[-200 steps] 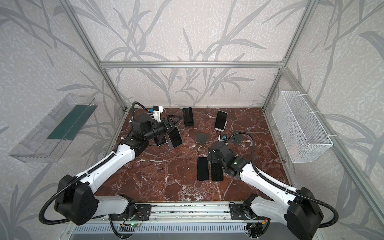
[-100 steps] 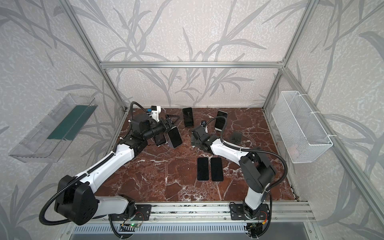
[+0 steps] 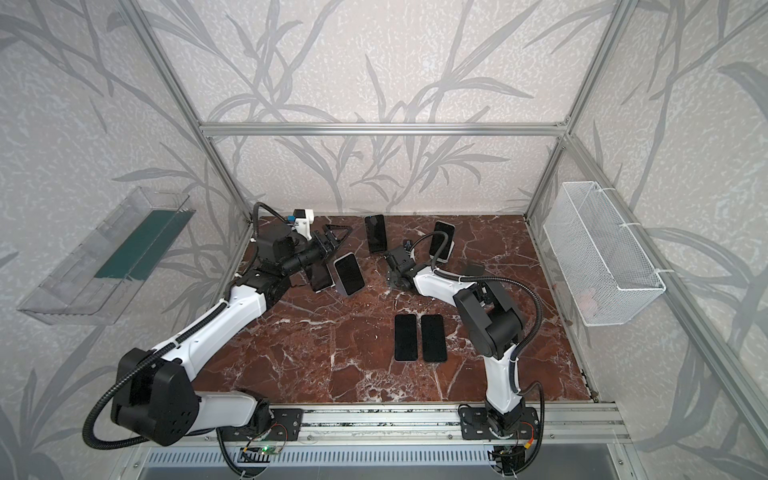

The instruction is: Remove the phone from the phone stand

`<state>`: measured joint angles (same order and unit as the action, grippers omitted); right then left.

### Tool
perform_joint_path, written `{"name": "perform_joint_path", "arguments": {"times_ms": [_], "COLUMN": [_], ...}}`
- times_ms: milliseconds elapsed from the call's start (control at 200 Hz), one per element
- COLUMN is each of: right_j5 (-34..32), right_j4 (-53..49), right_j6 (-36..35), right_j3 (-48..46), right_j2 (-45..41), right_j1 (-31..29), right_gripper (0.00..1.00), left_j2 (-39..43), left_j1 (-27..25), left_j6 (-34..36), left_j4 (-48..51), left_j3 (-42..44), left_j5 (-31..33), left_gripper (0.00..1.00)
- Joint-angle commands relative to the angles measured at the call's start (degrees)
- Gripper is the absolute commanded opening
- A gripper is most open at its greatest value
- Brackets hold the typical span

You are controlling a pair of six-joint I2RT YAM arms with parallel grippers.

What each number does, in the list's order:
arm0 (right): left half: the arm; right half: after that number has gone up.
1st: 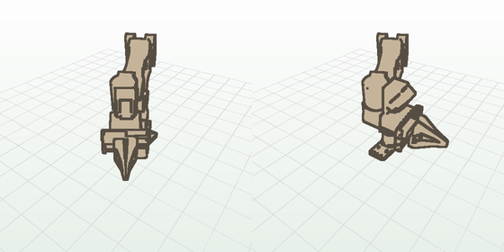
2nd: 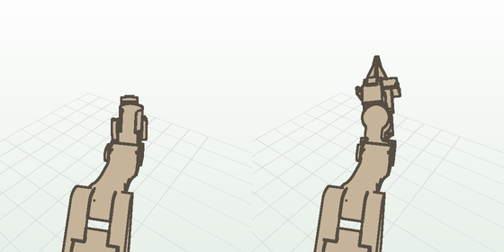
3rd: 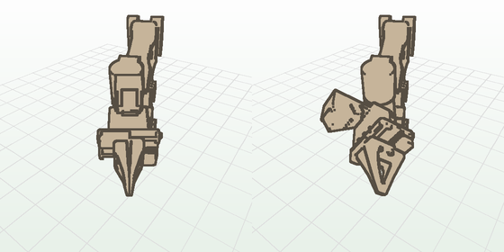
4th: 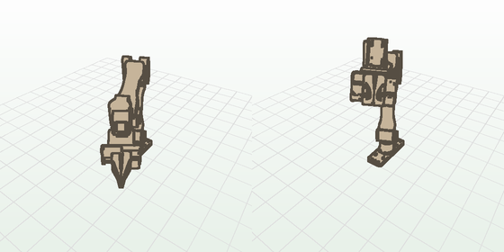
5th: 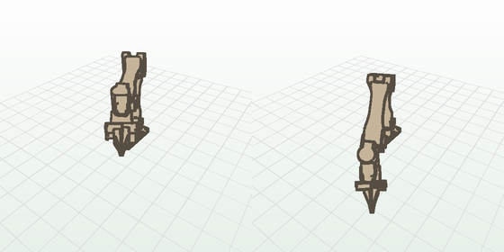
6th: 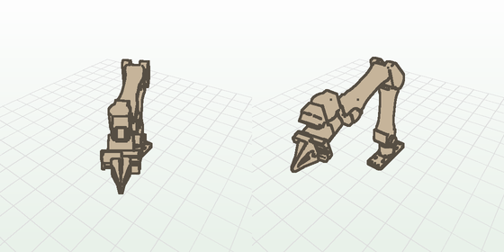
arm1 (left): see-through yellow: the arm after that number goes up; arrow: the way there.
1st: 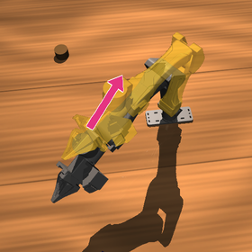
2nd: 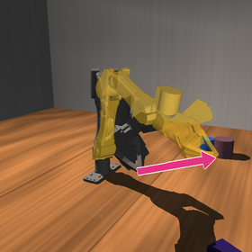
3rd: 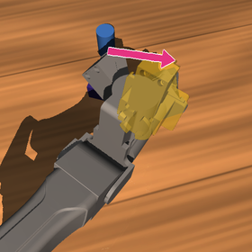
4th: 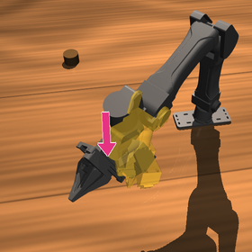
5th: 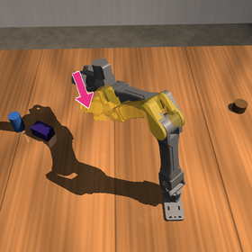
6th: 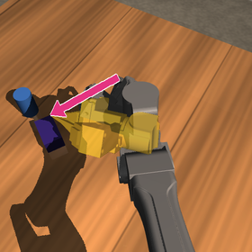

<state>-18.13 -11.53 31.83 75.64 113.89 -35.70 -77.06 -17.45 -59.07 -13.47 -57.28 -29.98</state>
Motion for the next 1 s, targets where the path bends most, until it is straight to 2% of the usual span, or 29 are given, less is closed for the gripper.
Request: {"name": "perform_joint_path", "arguments": {"times_ms": [0,155,325,600,995], "right_j5": [1.22,0.43,-1.42,-2.27,4.71], "right_j4": [0.63,-0.01,0.01,-0.05,-0.58], "right_j6": [-1.87,-3.64,-5.69,-9.48,-14.84], "right_j3": [3.23,4.93,5.18,7.45,17.66], "right_j2": [1.47,2.57,2.83,3.53,11.15], "right_j1": [0.18,0.16,0.14,0.46,6.01], "right_gripper": [0.8,0.74,0.61,0.59,0.58], "left_j2": [-0.29,-0.64,-1.0,-1.48,-2.37], "left_j1": [0.4,0.66,0.89,1.62,2.32], "left_j6": [-1.1,-1.22,-1.44,-1.99,-1.97], "left_j4": [-2.58,-2.59,-2.78,-3.48,-3.54], "left_j3": [-0.91,-0.82,-0.86,-0.89,-1.12], "left_j5": [-1.16,-1.21,-1.49,-2.08,-2.6], "left_gripper": [0.78,0.78,0.78,0.78,0.78]}}
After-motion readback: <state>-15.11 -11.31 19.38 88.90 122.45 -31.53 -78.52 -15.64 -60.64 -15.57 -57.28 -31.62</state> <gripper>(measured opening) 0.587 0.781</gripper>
